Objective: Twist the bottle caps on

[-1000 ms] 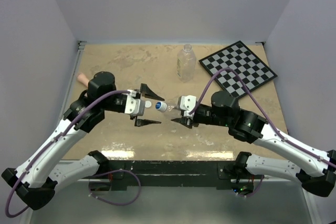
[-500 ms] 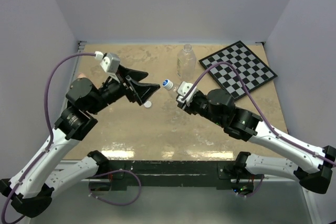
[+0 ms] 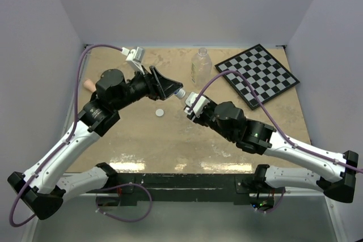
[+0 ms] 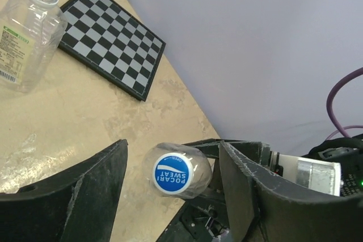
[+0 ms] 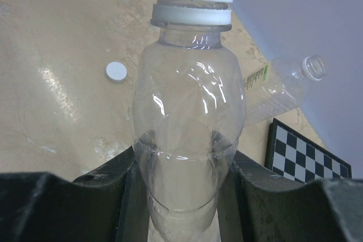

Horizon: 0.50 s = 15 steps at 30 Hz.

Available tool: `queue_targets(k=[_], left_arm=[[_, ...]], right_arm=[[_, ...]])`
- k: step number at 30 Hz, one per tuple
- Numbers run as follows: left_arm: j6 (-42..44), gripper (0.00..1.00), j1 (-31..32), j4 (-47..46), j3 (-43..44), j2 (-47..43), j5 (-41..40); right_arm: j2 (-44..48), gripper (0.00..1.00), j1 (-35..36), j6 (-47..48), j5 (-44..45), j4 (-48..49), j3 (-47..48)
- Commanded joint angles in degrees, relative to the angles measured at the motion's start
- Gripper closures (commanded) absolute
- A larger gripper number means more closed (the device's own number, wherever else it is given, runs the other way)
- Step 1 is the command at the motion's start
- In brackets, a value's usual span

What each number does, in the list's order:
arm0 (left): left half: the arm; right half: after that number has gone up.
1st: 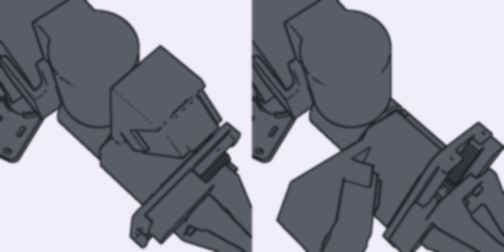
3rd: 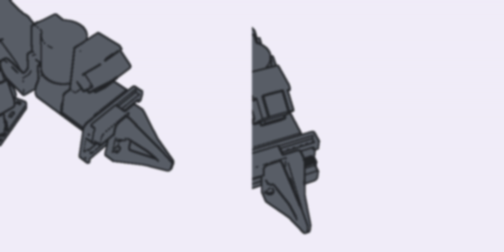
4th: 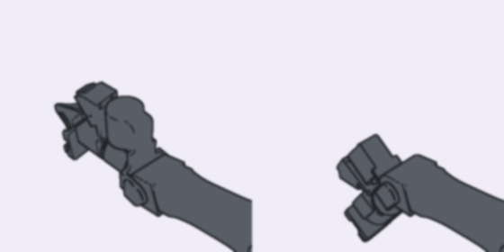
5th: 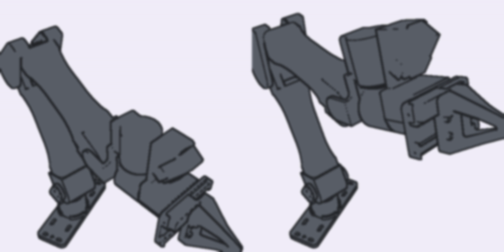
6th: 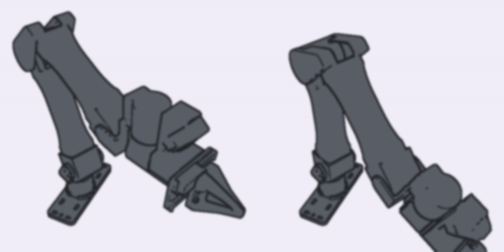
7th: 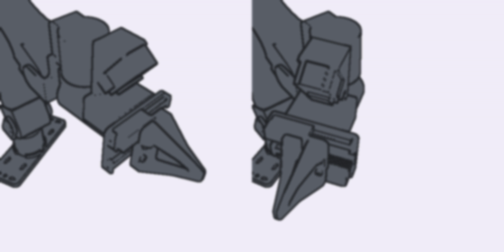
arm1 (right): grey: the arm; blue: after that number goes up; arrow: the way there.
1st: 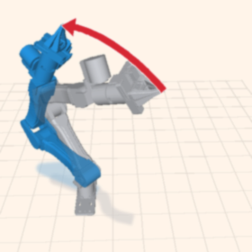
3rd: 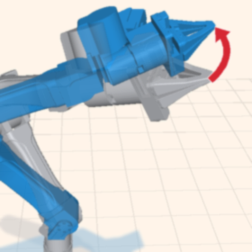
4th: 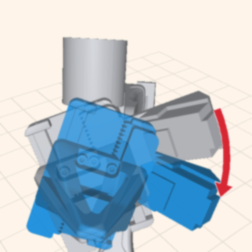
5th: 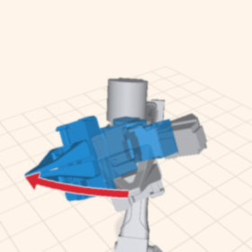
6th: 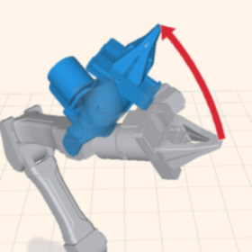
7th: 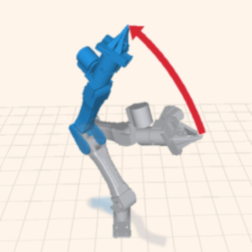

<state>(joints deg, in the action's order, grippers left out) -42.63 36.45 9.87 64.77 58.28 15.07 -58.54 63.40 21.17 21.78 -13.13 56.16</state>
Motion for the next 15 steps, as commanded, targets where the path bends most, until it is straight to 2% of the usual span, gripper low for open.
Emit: queue_targets(k=[1, 6, 15], left_arm=[[-2.0, 0.33, 0.1, 1.6, 3.3, 0.5, 1.3], [-2.6, 0.39, 0.0, 1.5, 2.5, 1.0, 3.1], [-1.8, 0.41, 0.1, 2.0, 3.0, 2.9, 4.4]], right_arm=[[0.4, 1.00, 0.5, 0.4, 2.6, 3.2, -0.2], [-0.2, 1.00, 0.7, 0.3, 2.7, 3.3, -0.2], [-0.6, 1.00, 1.4, 0.2, 3.4, 2.8, 0.4]])
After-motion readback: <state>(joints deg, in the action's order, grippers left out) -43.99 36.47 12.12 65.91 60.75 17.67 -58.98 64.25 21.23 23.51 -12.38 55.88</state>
